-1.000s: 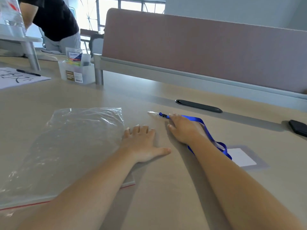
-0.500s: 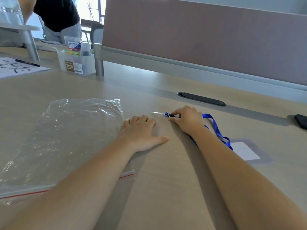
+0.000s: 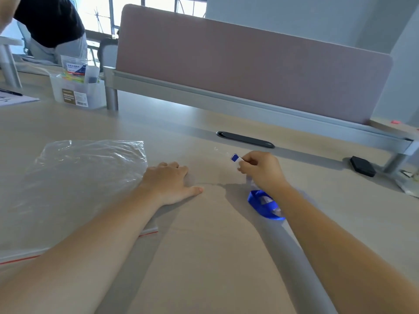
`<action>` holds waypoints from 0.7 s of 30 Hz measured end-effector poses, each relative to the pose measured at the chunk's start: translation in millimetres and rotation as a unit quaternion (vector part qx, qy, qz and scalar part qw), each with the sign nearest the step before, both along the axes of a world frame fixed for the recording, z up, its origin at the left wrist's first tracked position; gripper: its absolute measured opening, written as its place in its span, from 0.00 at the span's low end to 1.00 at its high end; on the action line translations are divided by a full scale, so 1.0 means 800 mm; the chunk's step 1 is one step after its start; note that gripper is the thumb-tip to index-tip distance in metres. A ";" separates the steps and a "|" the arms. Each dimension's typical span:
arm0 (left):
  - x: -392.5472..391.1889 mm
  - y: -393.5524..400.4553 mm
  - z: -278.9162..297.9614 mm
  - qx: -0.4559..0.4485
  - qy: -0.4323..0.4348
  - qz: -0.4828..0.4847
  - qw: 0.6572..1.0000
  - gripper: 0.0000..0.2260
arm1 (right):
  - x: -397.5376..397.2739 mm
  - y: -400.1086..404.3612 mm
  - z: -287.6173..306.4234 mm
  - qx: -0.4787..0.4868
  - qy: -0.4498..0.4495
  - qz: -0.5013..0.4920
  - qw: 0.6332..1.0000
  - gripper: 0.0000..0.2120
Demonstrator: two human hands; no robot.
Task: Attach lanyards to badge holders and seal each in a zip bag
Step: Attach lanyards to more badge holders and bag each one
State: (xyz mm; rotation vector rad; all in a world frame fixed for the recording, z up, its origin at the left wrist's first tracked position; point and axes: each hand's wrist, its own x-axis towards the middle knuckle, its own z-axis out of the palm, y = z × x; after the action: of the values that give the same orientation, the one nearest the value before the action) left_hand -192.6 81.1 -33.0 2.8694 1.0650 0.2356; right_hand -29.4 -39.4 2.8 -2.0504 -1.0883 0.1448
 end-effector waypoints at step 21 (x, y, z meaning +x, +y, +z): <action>0.087 -0.146 0.034 -0.005 -0.007 -0.111 0.994 0.25 | -0.001 -0.223 -0.003 0.068 0.099 -0.166 0.979 0.05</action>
State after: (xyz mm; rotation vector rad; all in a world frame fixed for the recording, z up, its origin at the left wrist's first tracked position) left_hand -123.2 -35.7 -5.5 2.9405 0.7347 0.2343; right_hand -30.5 -217.7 0.1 -2.0133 -0.6066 0.1000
